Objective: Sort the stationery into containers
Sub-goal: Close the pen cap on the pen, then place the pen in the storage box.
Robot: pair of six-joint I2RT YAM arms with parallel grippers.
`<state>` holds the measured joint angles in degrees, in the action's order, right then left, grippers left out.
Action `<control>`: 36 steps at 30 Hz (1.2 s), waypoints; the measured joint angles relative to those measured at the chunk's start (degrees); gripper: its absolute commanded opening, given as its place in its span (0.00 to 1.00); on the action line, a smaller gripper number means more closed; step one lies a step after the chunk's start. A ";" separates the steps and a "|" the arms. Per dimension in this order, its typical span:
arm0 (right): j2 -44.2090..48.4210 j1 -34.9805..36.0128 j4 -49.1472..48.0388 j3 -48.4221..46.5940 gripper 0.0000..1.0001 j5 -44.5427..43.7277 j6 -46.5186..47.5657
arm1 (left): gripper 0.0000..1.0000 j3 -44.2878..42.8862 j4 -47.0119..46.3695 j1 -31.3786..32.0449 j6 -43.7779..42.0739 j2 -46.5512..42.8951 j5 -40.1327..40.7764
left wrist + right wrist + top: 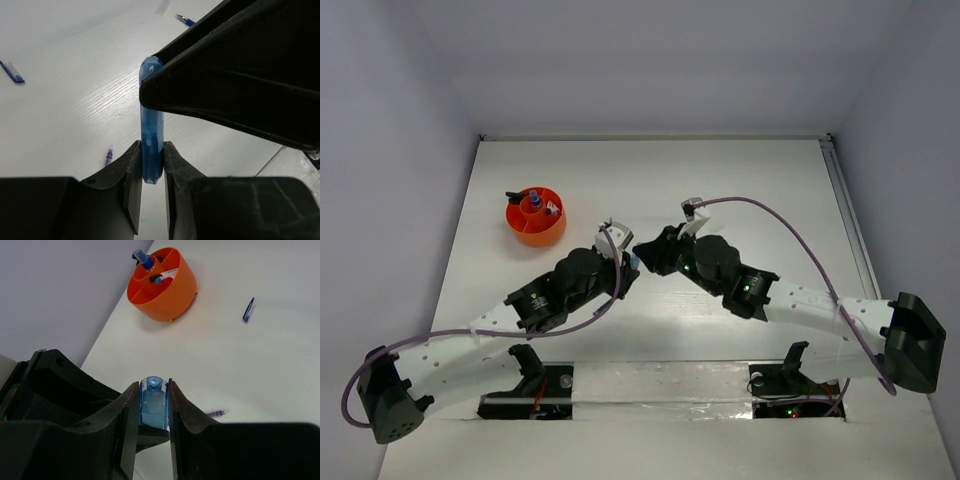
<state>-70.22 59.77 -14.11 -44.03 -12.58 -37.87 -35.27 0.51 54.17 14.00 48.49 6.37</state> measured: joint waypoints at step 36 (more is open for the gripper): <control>15.87 -14.86 32.94 -6.54 0.66 1.97 12.63 | 0.00 4.59 -20.72 -20.06 10.82 0.13 13.00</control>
<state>-54.35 44.91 18.83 -50.57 -10.61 -25.23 -30.68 -20.21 34.11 24.82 48.62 19.38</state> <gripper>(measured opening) 0.664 0.152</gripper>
